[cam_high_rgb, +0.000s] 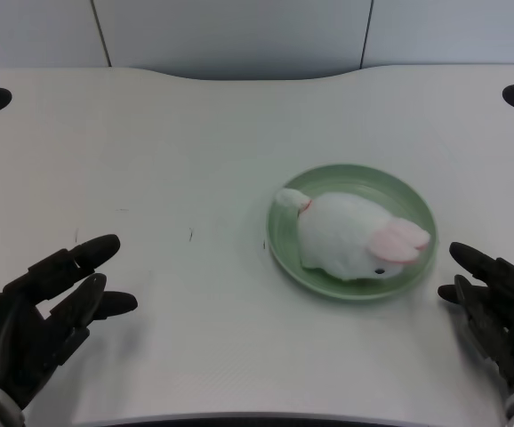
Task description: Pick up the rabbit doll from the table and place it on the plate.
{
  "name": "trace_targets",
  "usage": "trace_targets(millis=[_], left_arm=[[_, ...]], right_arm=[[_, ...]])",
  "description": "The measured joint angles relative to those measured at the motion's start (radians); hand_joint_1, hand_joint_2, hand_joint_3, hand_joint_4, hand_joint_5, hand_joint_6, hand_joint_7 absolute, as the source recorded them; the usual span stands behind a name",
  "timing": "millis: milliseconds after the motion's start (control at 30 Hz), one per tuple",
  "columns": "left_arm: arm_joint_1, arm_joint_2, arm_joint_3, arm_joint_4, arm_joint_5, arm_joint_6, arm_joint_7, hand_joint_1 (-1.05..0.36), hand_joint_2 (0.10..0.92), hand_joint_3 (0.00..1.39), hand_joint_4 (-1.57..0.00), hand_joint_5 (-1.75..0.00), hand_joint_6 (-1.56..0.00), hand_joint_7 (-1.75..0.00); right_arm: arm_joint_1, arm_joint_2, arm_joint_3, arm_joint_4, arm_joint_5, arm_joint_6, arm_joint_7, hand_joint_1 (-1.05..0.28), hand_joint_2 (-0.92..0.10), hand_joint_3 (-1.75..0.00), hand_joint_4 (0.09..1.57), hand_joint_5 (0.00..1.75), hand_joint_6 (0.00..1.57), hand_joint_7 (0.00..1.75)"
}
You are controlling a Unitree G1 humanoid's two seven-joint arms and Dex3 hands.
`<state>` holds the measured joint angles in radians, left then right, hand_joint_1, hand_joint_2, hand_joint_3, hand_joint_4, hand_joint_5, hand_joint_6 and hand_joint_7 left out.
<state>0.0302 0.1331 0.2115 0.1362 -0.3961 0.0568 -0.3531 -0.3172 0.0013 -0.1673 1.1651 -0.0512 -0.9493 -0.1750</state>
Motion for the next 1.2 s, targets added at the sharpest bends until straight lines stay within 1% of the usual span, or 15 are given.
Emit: trace_targets(millis=[67,167,233,333,367,400,433,467,633,833,1000,1033,1100,1133,1200], left_arm=[[-0.001,-0.007,-0.001,0.026,0.007,-0.02,-0.005,-0.59,0.921,0.39,-0.51,-1.24,-0.8,-0.12],[-0.001,-0.017,0.0,0.055,0.008,-0.046,-0.008,-0.59,0.921,0.41,-0.5,-1.28,-0.82,-0.13],[-0.001,-0.024,0.001,0.078,0.008,-0.072,-0.013,-0.6,0.921,0.41,-0.51,-1.3,-0.85,-0.14],[-0.002,-0.033,-0.001,0.107,0.014,-0.106,-0.017,-0.6,0.921,0.42,-0.53,-1.3,-0.88,-0.16],[-0.002,-0.035,-0.003,0.111,0.023,-0.111,-0.017,-0.6,0.921,0.42,-0.53,-1.3,-0.88,-0.16],[-0.002,-0.036,-0.006,0.115,0.03,-0.116,-0.017,-0.6,0.921,0.43,-0.53,-1.3,-0.88,-0.16],[-0.002,-0.037,-0.007,0.12,0.031,-0.119,-0.018,-0.6,0.921,0.43,-0.53,-1.29,-0.88,-0.15],[-0.003,-0.037,-0.007,0.127,0.033,-0.124,-0.018,-0.6,0.921,0.43,-0.53,-1.29,-0.88,-0.15],[-0.01,-0.036,-0.008,0.16,0.04,-0.132,-0.023,-0.59,0.921,0.4,-0.56,-1.25,-0.89,-0.15],[-0.05,-0.036,-0.008,0.181,0.045,-0.135,-0.023,-0.58,0.921,0.39,-0.56,-1.25,-0.88,-0.14],[-0.076,-0.036,-0.008,0.214,0.047,-0.143,-0.023,-0.59,0.921,0.41,-0.53,-1.25,-0.89,-0.15],[-0.078,-0.036,-0.008,0.22,0.049,-0.148,-0.023,-0.58,0.921,0.41,-0.54,-1.25,-0.89,-0.15],[-0.078,-0.036,-0.008,0.225,0.052,-0.157,-0.023,-0.59,0.921,0.4,-0.54,-1.25,-0.89,-0.15],[-0.078,-0.037,-0.008,0.226,0.052,-0.158,-0.023,-0.58,0.921,0.4,-0.54,-1.26,-0.9,-0.15],[-0.078,-0.037,-0.007,0.227,0.052,-0.158,-0.023,-0.58,0.921,0.38,-0.56,-1.25,-0.91,-0.15]], right_arm=[[0.0,-0.001,-0.003,-0.001,0.007,0.0,0.007,-0.33,-0.92,-0.3,0.67,0.87,0.93,0.01],[-0.004,-0.007,-0.007,0.004,0.008,0.0,0.007,-0.33,-0.92,-0.3,0.67,0.87,0.93,0.02],[-0.009,-0.01,-0.01,0.011,0.01,-0.001,0.01,-0.31,-0.92,-0.31,0.67,0.87,0.93,0.02],[-0.019,-0.012,-0.016,0.021,0.014,-0.002,0.013,-0.3,-0.92,-0.3,0.68,0.88,0.94,0.02],[-0.023,-0.012,-0.018,0.022,0.016,-0.002,0.015,-0.3,-0.92,-0.3,0.68,0.88,0.94,0.02],[-0.028,-0.012,-0.02,0.023,0.021,-0.002,0.019,-0.3,-0.92,-0.3,0.68,0.88,0.94,0.02],[-0.032,-0.012,-0.02,0.024,0.029,-0.002,0.023,-0.29,-0.92,-0.3,0.68,0.88,0.93,0.02],[-0.035,-0.012,-0.021,0.026,0.031,-0.002,0.028,-0.29,-0.92,-0.3,0.68,0.88,0.93,0.02],[-0.044,-0.013,-0.024,0.045,0.035,-0.001,0.045,-0.29,-0.92,-0.3,0.68,0.89,0.95,0.02],[-0.058,-0.018,-0.031,0.059,0.036,0.0,0.05,-0.27,-0.92,-0.31,0.66,0.89,0.94,0.02],[-0.062,-0.022,-0.042,0.066,0.042,0.0,0.075,-0.29,-0.92,-0.32,0.64,0.87,0.92,0.01],[-0.062,-0.024,-0.044,0.068,0.043,0.0,0.085,-0.3,-0.92,-0.32,0.63,0.86,0.9,0.0],[-0.062,-0.032,-0.047,0.074,0.046,0.002,0.106,-0.32,-0.92,-0.33,0.63,0.83,0.89,0.0],[-0.062,-0.037,-0.047,0.077,0.046,0.006,0.113,-0.33,-0.92,-0.33,0.63,0.81,0.89,0.0],[-0.062,-0.04,-0.05,0.078,0.049,0.014,0.118,-0.34,-0.92,-0.33,0.64,0.8,0.89,0.0]])
